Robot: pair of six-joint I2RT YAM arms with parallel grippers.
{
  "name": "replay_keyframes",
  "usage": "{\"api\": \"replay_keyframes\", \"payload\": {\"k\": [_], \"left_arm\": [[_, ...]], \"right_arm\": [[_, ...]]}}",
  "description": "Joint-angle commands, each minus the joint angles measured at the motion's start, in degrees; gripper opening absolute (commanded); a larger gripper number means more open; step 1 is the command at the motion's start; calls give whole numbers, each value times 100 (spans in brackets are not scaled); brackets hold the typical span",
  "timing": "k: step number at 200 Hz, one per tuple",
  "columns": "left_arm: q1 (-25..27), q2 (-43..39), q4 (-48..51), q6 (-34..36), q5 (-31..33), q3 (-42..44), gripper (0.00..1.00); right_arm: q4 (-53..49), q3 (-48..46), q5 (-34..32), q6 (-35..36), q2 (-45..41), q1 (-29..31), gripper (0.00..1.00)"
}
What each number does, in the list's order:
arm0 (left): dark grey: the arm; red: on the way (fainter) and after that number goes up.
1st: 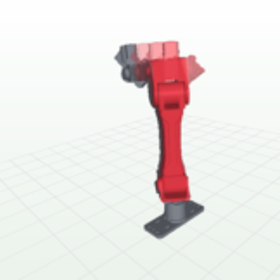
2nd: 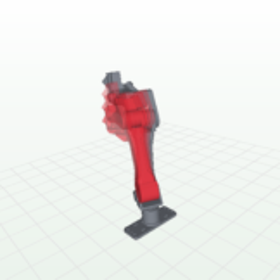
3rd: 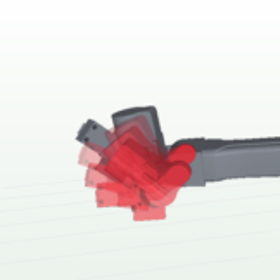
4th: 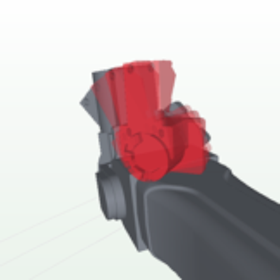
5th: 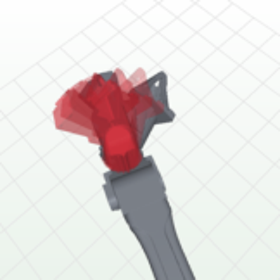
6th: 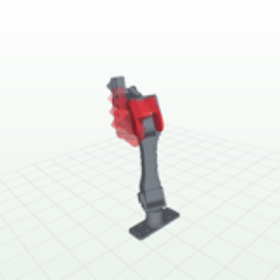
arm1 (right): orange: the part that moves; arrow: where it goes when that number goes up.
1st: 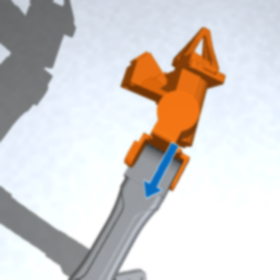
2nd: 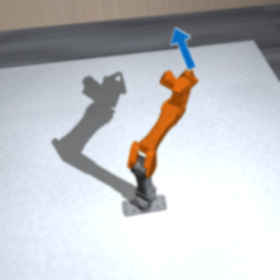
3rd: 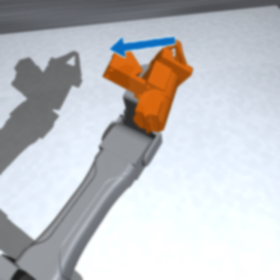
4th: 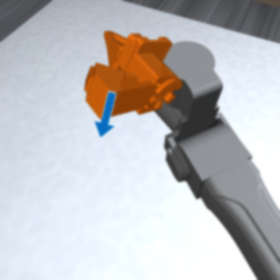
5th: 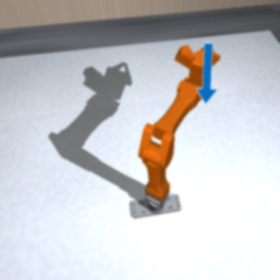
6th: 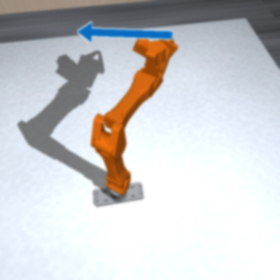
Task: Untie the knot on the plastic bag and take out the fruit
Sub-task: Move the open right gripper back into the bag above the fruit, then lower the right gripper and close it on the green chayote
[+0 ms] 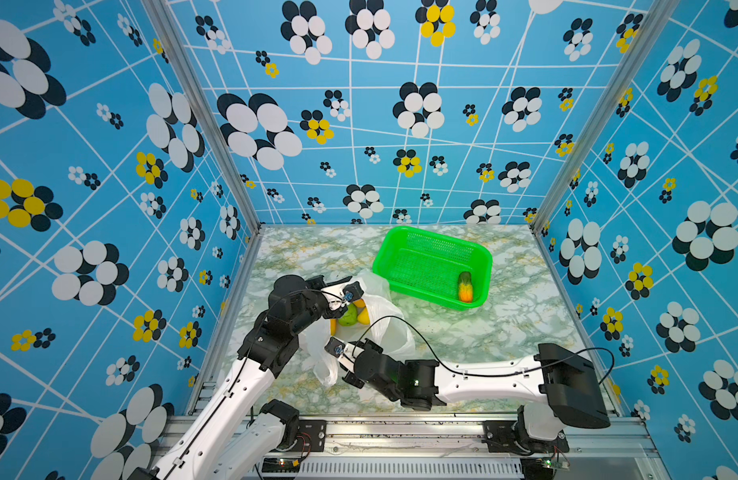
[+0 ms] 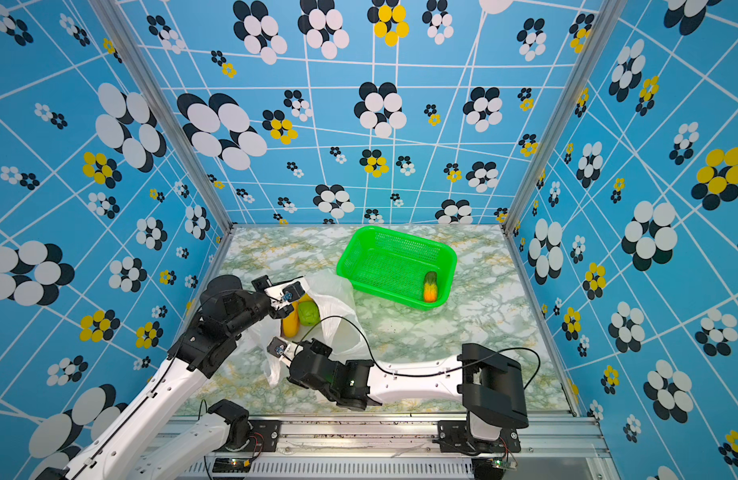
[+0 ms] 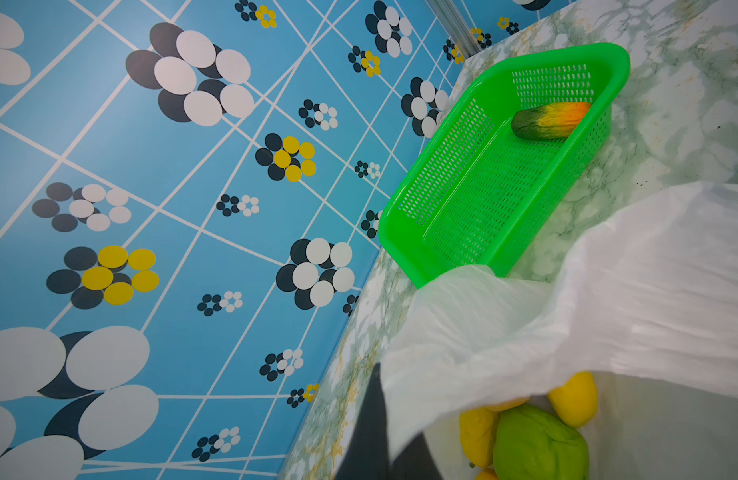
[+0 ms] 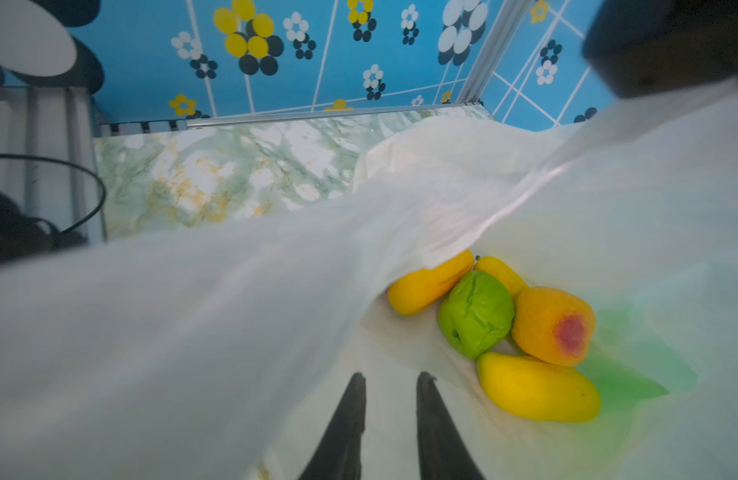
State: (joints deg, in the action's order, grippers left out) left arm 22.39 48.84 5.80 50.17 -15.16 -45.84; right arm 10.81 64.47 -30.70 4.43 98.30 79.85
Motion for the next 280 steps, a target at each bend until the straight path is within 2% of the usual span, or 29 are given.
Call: {"api": "replay_keyframes", "payload": {"k": [1,52,93,145,176,207,222,260,280], "left_arm": [[82,-136,35,12,-110,-137,0],[101,-190,7,36,-137,-118,0],[118,-243,-13,63,-198,-92,0],[116,-320,0,67,-438,-102,0],[193,-401,-6,208,-497,-5,0],[238,-411,36,292,-547,1,0],[239,-419,44,296,-591,-3,0],[240,-428,35,306,-664,14,0],[239,-450,36,302,-673,21,0]], "right_arm": [[-511,303,-497,-583,321,-249,21],[-305,49,-513,-1352,550,-771,19],[-480,377,-428,-1428,1022,-847,16],[-861,1013,-424,-1876,1589,-1009,46],[-1093,1632,-494,-1813,2146,-1234,55],[-970,2005,-74,-1768,2583,-1415,68],[-1255,2419,-198,-1800,2936,-1438,72],[-1867,3263,-68,-1782,3612,-1490,73],[-2097,3470,-13,-1876,3781,-1500,69]]}}
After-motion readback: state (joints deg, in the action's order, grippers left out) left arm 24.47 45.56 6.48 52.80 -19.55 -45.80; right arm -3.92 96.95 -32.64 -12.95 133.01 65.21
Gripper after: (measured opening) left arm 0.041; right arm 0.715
